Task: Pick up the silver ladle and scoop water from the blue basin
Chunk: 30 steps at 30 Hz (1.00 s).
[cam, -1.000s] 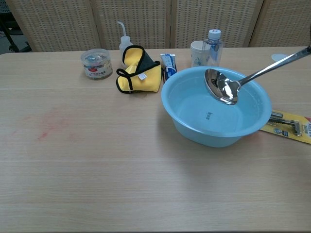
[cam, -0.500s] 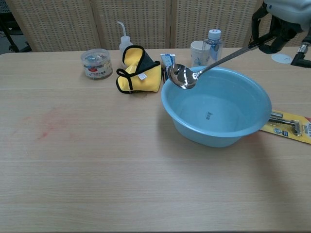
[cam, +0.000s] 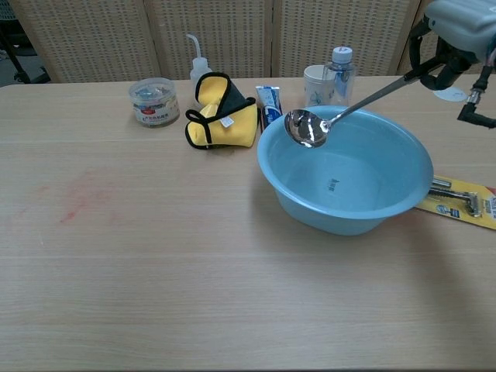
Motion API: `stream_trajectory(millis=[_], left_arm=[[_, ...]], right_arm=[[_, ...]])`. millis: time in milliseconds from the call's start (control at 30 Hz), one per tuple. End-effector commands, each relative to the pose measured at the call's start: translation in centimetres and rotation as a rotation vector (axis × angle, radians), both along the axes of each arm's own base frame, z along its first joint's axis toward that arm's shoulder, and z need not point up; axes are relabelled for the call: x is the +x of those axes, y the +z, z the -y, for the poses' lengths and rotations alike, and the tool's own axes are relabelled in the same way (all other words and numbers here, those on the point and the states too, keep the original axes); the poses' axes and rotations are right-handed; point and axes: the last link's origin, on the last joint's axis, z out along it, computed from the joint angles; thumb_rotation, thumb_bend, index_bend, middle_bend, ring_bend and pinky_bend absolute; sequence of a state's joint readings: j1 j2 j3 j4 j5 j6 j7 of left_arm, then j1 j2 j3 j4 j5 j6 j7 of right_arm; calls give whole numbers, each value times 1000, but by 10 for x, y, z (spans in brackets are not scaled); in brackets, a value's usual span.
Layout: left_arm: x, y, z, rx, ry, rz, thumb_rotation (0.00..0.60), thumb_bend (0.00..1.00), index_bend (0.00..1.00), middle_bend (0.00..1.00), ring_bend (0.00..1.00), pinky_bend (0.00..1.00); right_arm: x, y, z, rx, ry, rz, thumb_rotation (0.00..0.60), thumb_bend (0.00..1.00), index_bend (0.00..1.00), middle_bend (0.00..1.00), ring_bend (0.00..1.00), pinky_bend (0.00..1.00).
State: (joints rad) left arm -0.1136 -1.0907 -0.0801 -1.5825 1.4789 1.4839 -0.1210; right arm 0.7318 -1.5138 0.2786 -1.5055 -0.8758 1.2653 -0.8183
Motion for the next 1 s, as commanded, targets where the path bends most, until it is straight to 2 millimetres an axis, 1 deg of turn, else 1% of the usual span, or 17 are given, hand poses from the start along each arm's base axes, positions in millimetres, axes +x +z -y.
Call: stream_trajectory(millis=[33, 200, 333, 667, 1000], left_arm=[[0, 0, 0, 1, 1, 1, 600, 0, 0, 0, 0, 61], [-2, 1, -2, 3, 7, 5, 600, 0, 0, 0, 0, 61], [-2, 2, -2, 3, 6, 8, 600, 0, 0, 0, 0, 61], [-2, 1, -3, -1, 4, 10, 600, 0, 0, 0, 0, 61], [-2, 0, -3, 1, 3, 4, 600, 0, 0, 0, 0, 61]], right_arm=[[-6, -10, 5, -61, 33, -94, 600, 981, 802, 1000, 924, 1000], [-10, -12, 7, -92, 70, -168, 600, 981, 803, 1000, 924, 1000], [-18, -13, 7, -98, 94, -242, 600, 981, 803, 1000, 924, 1000], [-33, -19, 2, -77, 182, -409, 600, 981, 804, 1000, 924, 1000], [-45, -20, -5, -22, 191, -479, 600, 981, 806, 1000, 925, 1000]])
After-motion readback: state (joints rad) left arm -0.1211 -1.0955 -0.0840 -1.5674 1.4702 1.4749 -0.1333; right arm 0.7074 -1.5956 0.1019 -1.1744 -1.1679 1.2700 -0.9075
